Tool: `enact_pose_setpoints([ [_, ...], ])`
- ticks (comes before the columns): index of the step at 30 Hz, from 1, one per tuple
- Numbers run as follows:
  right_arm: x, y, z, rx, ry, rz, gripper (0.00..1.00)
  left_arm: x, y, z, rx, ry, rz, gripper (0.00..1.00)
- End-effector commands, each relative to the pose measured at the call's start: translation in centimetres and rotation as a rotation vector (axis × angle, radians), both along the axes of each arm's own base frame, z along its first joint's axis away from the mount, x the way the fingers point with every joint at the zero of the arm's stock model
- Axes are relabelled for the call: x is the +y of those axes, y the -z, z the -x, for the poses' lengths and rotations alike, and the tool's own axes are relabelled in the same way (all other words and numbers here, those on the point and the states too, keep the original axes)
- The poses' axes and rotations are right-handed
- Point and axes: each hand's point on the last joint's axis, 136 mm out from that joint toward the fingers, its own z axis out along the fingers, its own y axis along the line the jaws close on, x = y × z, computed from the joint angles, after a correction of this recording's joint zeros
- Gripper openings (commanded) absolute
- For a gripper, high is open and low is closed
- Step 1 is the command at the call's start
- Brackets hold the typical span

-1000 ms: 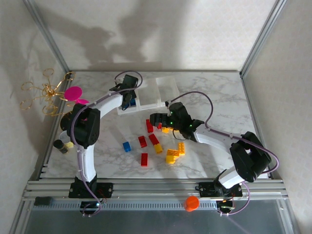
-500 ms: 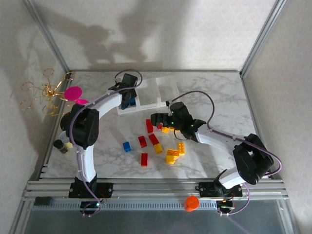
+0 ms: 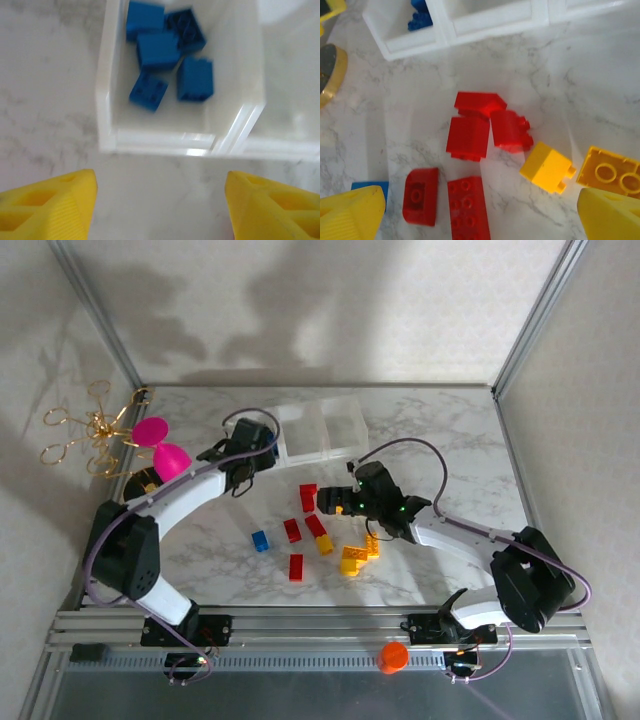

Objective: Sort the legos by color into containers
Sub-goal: Place the lego in the container, then pick up the lego from the middle-left of the table.

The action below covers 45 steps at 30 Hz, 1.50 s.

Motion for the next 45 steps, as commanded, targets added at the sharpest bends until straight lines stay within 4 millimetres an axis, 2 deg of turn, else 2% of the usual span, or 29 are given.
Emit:
enact_pose_setpoints([
  [1, 0.4, 0.9, 2.1, 0.036, -0.037, 0.01, 0.99, -0.5, 0.0, 3.2, 0.022, 0.009, 0.037, 0.69],
  [8, 1.4, 2.1, 4.5, 0.052, -0.081, -0.012, 0.99, -1.3, 4.0, 9.4, 0.134, 0.03, 0.091, 0.7],
  [11, 1.4, 2.8, 4.7, 0.066, -0.079, -0.007, 0.99, -1.9, 5.5, 11.7, 0.182, 0.048, 0.09, 0.71],
  [16, 1.4, 2.7, 4.8, 0.062, -0.075, -0.021, 0.99, -2.4, 7.7, 14.9, 0.248, 0.065, 0.088, 0.71],
  [18, 1.5, 2.6, 4.7, 0.057, -0.071, -0.029, 0.99, -1.9, 8.5, 15.8, 0.264, 0.047, 0.062, 0.71],
  [25, 1.9, 2.6, 4.5, 0.056, -0.077, -0.03, 0.99, -2.1, 10.1, 16.1, 0.271, 0.037, 0.068, 0.67],
  [34, 2.0, 2.4, 4.4, 0.049, -0.081, -0.033, 0.99, -2.2, 11.2, 15.7, 0.267, 0.037, 0.042, 0.52],
  [40, 2.1, 2.0, 4.3, 0.039, -0.082, -0.04, 0.99, -2.0, 11.3, 15.6, 0.259, 0.032, 0.029, 0.4],
  [45, 2.4, 1.0, 4.1, 0.027, -0.083, -0.062, 0.99, -1.6, 9.9, 15.3, 0.226, 0.024, 0.008, 0.29],
])
